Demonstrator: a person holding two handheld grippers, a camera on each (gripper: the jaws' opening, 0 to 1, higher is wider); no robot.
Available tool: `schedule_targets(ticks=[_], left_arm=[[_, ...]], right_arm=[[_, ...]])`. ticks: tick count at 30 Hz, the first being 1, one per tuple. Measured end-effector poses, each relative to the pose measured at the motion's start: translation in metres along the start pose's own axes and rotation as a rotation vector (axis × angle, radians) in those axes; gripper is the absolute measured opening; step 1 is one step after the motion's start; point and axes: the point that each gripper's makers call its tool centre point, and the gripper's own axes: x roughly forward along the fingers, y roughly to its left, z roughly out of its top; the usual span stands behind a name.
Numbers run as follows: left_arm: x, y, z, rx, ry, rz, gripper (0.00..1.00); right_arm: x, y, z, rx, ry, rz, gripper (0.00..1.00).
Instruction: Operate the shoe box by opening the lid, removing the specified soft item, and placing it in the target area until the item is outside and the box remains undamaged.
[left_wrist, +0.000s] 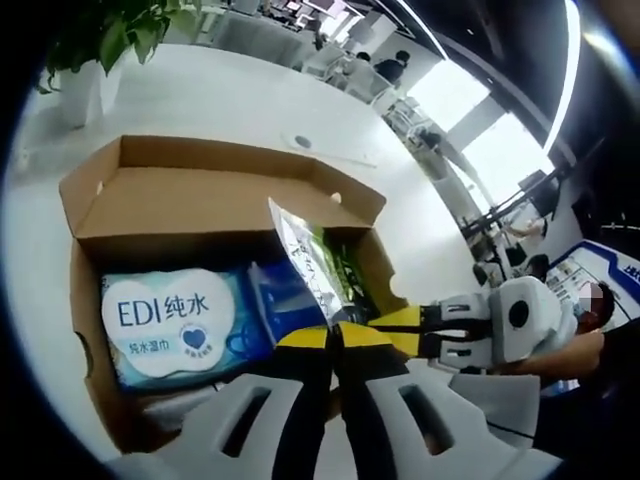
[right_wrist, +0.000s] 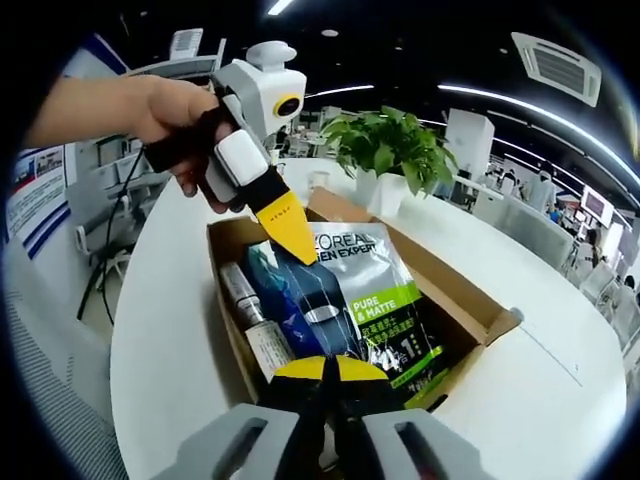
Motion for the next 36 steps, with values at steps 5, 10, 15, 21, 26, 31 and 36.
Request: schedule_targets(ticks=[5, 10, 15, 21, 26, 31, 36], left_arm=[[-0.006, -0.002, 0.001, 0.037, -0.003, 0.006, 0.00], [-0.012, -0.004, 0.003, 0.044, -0.024, 0.004, 0.00], [-0.020, -0.007, 0.005, 0.049, -0.043, 0.003, 0.00], [-0.030, -0.013, 0.007, 0.061, -0.068, -0.002, 0.00], [-0.036, -0.019, 0.010, 0.067, -0.084, -0.006, 0.00], [-0.041, -0.027, 0.013, 0.081, -0.099, -0.013, 0.00], [-0.042, -0.036, 0.019, 0.091, -0.113, -0.023, 0.00]], right_arm=[[-0.004, 0.003, 0.005, -0.007, -0.013, 0.003, 0.00], [-0.008, 0.003, 0.013, -0.020, -0.023, 0.002, 0.00], [-0.012, 0.005, 0.019, -0.037, -0.035, 0.002, 0.00], [-0.019, 0.007, 0.029, -0.043, -0.052, -0.001, 0.00], [-0.026, 0.008, 0.037, -0.063, -0.066, -0.007, 0.00], [-0.034, 0.006, 0.044, -0.093, -0.079, -0.014, 0.00], [-0.043, 0.000, 0.048, -0.106, -0.089, -0.029, 0.00]])
